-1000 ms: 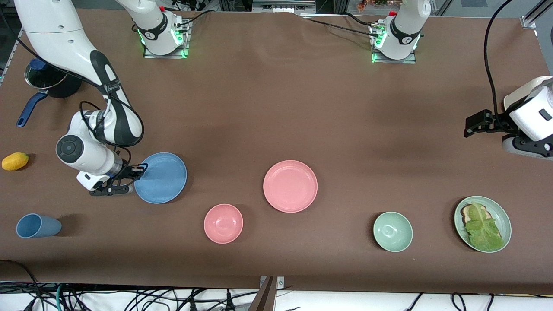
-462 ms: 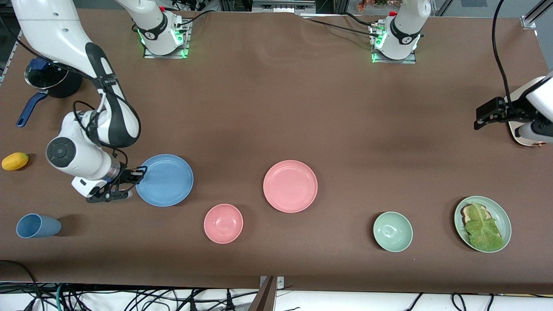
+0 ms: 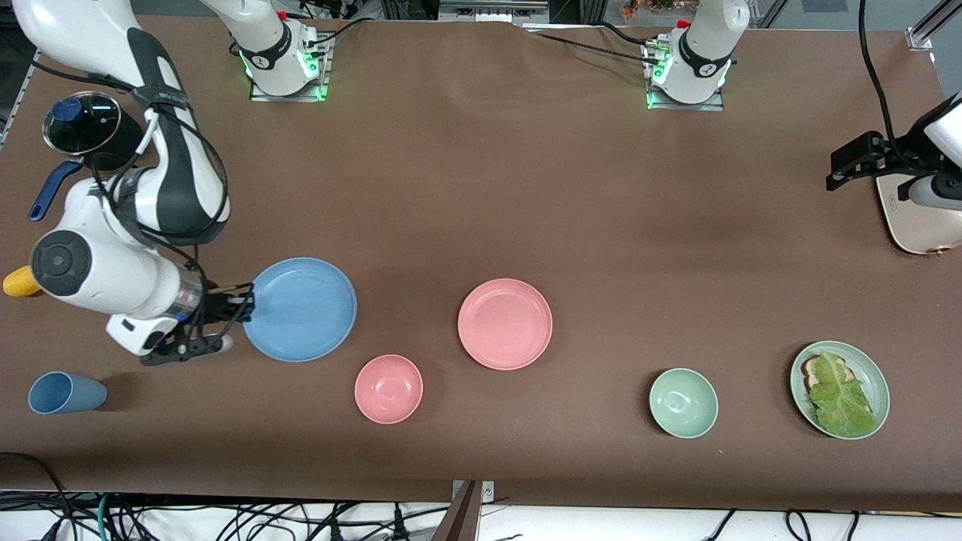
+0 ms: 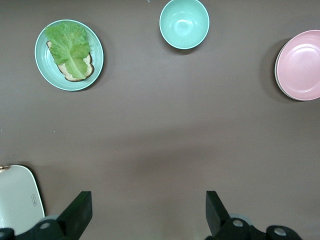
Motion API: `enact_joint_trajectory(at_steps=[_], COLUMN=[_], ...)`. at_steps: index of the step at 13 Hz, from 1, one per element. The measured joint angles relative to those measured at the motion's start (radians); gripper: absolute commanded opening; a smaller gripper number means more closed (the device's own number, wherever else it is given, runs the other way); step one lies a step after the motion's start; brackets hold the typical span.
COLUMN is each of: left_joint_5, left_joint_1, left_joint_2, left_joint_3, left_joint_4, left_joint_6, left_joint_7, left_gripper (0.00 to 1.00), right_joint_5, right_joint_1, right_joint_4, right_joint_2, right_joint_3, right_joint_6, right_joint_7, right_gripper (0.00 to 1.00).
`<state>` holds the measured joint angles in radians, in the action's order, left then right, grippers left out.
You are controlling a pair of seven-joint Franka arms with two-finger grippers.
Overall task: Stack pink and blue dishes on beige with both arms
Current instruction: 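Carry the blue plate with the right gripper onto the pink plate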
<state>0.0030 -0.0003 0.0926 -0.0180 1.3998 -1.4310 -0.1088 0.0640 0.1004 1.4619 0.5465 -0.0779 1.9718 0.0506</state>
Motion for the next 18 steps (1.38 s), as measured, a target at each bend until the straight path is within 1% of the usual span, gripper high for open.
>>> enact_joint_trajectory(at_steps=[4, 8, 11, 14, 18], left_joint_5=[-0.019, -0.025, -0.025, -0.025, -0.025], left_joint_1=[-0.001, -0.003, -0.011, -0.014, -0.013], left_joint_2=[-0.020, -0.027, -0.026, -0.002, 0.037], left_joint_3=[0.013, 0.015, 0.014, 0.013, 0.015], left_joint_4=[0.000, 0.000, 0.004, 0.009, 0.010], left_joint_6=[0.031, 0.041, 0.081, 0.085, 0.086], left_joint_7=[0.069, 0.093, 0.094, 0.094, 0.095], left_gripper=[1.00, 1.00, 1.00, 1.00, 1.00], right_joint_5=[0.013, 0.013, 0.013, 0.006, -0.009], right_joint_1=[0.155, 0.319, 0.409, 0.471, 0.482], right_joint_4=[-0.008, -0.011, -0.012, -0.013, -0.014], right_joint_2=[0.031, 0.090, 0.142, 0.181, 0.228], right_joint_3=[-0.009, -0.009, -0.008, -0.004, 0.002], right_joint_6=[0.033, 0.189, 0.302, 0.372, 0.443], right_joint_7=[-0.255, -0.540, -0.733, -0.850, -0.887], right_gripper=[0.00, 0.00, 0.00, 0.00, 0.00])
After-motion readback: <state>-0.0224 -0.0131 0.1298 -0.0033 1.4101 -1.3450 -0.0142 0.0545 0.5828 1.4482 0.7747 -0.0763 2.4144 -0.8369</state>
